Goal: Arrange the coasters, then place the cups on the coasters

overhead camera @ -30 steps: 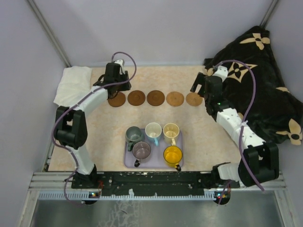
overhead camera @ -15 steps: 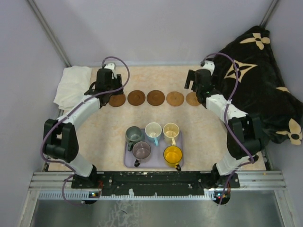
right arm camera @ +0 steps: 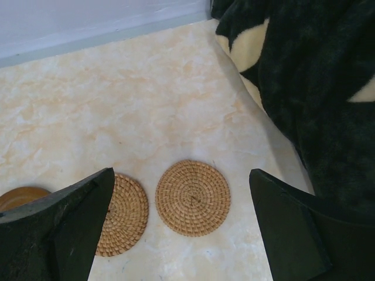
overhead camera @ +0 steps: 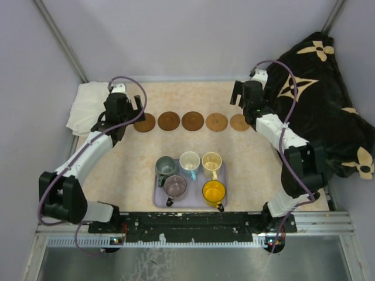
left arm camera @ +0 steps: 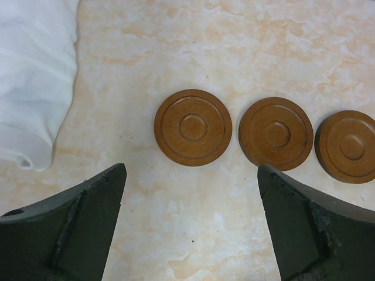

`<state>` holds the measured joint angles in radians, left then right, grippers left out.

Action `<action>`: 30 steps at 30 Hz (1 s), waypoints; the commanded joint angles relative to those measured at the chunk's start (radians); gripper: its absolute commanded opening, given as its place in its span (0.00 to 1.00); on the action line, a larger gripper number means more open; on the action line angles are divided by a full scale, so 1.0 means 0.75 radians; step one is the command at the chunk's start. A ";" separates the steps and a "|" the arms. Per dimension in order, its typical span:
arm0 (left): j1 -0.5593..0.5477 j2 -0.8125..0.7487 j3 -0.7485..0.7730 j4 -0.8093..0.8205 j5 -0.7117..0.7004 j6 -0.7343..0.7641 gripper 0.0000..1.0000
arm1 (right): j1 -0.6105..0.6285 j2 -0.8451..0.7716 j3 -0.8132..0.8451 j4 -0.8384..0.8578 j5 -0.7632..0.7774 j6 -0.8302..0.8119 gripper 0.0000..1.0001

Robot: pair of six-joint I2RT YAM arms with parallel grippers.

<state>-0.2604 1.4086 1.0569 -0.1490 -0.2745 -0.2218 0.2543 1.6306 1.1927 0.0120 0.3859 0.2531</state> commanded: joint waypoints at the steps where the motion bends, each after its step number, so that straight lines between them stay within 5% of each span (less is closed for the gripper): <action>1: 0.020 -0.134 -0.051 -0.055 -0.055 -0.090 1.00 | -0.002 -0.143 0.022 -0.087 0.099 -0.018 0.99; 16: 0.026 -0.537 -0.233 -0.314 -0.184 -0.212 1.00 | -0.005 -0.592 -0.239 -0.369 0.265 0.080 0.99; 26: 0.026 -0.618 -0.334 -0.365 -0.104 -0.241 1.00 | 0.007 -0.766 -0.338 -0.596 0.078 0.156 0.99; 30: 0.026 -0.639 -0.348 -0.387 -0.014 -0.176 1.00 | 0.138 -0.820 -0.379 -0.672 0.134 0.165 0.93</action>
<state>-0.2459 0.9550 0.8082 -0.4145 -0.3538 -0.3847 0.2749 1.0660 0.9253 -0.4171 0.4782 0.3534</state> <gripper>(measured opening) 0.997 0.954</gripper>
